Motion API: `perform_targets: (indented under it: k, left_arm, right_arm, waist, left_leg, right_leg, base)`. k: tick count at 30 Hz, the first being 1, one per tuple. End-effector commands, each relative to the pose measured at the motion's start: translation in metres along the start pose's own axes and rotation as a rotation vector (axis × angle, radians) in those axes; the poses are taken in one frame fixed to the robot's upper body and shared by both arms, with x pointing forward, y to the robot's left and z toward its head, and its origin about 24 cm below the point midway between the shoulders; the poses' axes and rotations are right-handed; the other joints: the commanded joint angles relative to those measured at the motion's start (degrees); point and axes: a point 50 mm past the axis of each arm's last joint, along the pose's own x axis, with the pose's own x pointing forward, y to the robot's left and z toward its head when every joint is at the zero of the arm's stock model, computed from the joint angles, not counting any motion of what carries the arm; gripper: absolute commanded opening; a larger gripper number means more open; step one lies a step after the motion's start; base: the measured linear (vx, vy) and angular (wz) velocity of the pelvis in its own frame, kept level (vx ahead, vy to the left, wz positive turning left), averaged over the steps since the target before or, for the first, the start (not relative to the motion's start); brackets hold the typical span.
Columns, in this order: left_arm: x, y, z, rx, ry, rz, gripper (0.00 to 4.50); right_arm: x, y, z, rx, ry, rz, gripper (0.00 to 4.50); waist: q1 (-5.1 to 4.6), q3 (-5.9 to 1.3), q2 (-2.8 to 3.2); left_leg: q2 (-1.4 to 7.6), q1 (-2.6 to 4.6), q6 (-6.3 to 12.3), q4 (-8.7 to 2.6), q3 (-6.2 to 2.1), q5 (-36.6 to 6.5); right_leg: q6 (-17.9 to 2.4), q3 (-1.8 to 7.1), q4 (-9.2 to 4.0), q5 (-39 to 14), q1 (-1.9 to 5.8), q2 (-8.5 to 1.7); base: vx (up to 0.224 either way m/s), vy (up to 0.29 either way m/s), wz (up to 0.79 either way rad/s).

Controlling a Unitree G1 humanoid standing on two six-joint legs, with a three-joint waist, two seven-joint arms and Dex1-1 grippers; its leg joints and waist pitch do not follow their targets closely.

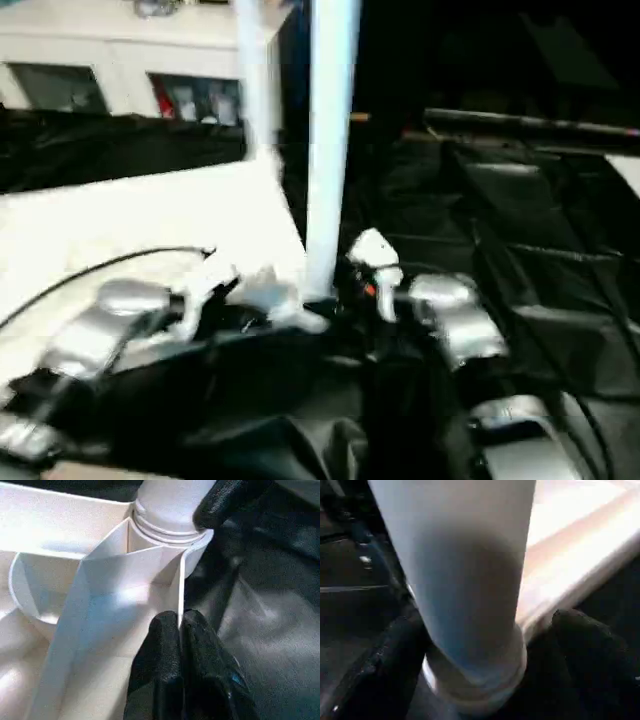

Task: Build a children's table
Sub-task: Rotate leg to tighten

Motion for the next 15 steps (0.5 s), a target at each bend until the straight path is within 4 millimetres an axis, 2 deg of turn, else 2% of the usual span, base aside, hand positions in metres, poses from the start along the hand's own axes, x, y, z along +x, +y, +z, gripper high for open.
perform_targets:
  k: [1,2,4,5,7,8,10,14,15]
  left_arm:
    - [0.006,-0.011,-0.013,-0.046,0.044,-0.097,0.00]
    - [0.001,-0.012,-0.016,-0.051,0.052,-0.102,0.00]
    - [0.000,-0.011,-0.017,-0.052,0.051,-0.097,0.00]
    - [-0.001,-0.010,-0.018,-0.050,0.050,-0.084,0.00]
    - [-0.001,-0.010,-0.018,-0.050,0.048,-0.082,0.00]
    - [-0.001,-0.011,-0.018,-0.050,0.046,-0.081,0.00]
    - [-0.001,-0.011,-0.017,-0.050,0.044,-0.081,0.00]
    - [0.001,-0.010,-0.014,-0.047,0.035,-0.077,0.00]
    - [0.001,-0.010,-0.014,-0.047,0.035,-0.077,0.00]
  right_arm:
    - [-0.006,0.000,0.003,-0.005,-0.008,0.012,4.11]
    - [-0.009,0.002,0.001,-0.007,0.014,0.050,4.11]
    - [-0.009,0.003,-0.001,-0.013,0.031,0.062,4.11]
    - [-0.008,0.004,-0.003,-0.014,0.037,0.068,4.11]
    - [-0.007,0.004,-0.003,-0.010,0.035,0.072,4.11]
    - [-0.005,0.006,-0.003,-0.001,0.029,0.080,3.97]
    - [-0.004,0.007,-0.003,0.002,0.027,0.086,3.87]
    - [0.002,0.010,-0.002,0.012,0.016,0.107,3.41]
    - [0.002,0.010,-0.002,0.013,0.015,0.108,3.41]
  waist:
    - [-0.03,-3.92,-0.34]
    - [0.23,-4.02,-0.28]
    - [0.33,-3.87,-0.27]
    - [0.33,-3.78,-0.26]
    - [0.35,-3.57,-0.28]
    - [0.34,-3.52,-0.40]
    - [0.33,-3.47,-0.36]
    - [0.28,-3.60,-0.43]
    - [0.27,-3.61,-0.45]
  left_leg:
    - [2.28,0.02,4.55,-3.18,-0.44,-7.7]
    - [2.24,-0.07,5.51,-2.82,-0.37,-5.8]
    - [2.19,-0.08,5.93,-2.77,-0.24,-6.9]
    - [2.17,-0.11,5.76,-2.84,-0.25,-7.6]
    - [2.25,-0.05,4.20,-3.11,-0.37,-10.5]
    - [2.31,0.05,3.56,-3.23,-0.43,-11.3]
    - [2.33,0.15,2.94,-3.32,-0.45,-12.0]
    - [2.29,0.02,2.70,-3.28,-0.51,-11.1]
    - [2.27,0.00,2.79,-3.26,-0.50,-10.8]
  right_leg:
    - [-15.3,2.76,-2.42,-5.1,2.94,-2.80]
    - [-16.3,2.76,-1.91,-1.6,2.79,-2.65]
    - [-16.3,2.76,-2.12,-2.7,2.68,-2.69]
    - [-16.1,2.76,-2.28,-4.0,2.69,-2.73]
    - [-14.7,2.81,-2.82,-9.4,2.73,-2.96]
    - [-14.0,2.84,-2.99,-11.3,2.67,-2.99]
    - [-13.4,2.90,-3.16,-13.0,2.57,-2.97]
    - [-13.1,2.90,-2.99,-12.1,2.65,-2.94]
    - [-13.2,2.90,-2.94,-11.6,2.66,-2.91]
  base:
    - [0.000,0.000,0.00]
    - [0.000,0.000,0.00]
    - [0.000,0.000,0.00]
    - [0.000,0.000,0.00]
    - [0.000,0.000,0.00]
    - [0.000,0.000,0.00]
    - [0.000,0.000,0.00]
    - [0.000,0.000,0.00]
    - [0.000,0.000,0.00]
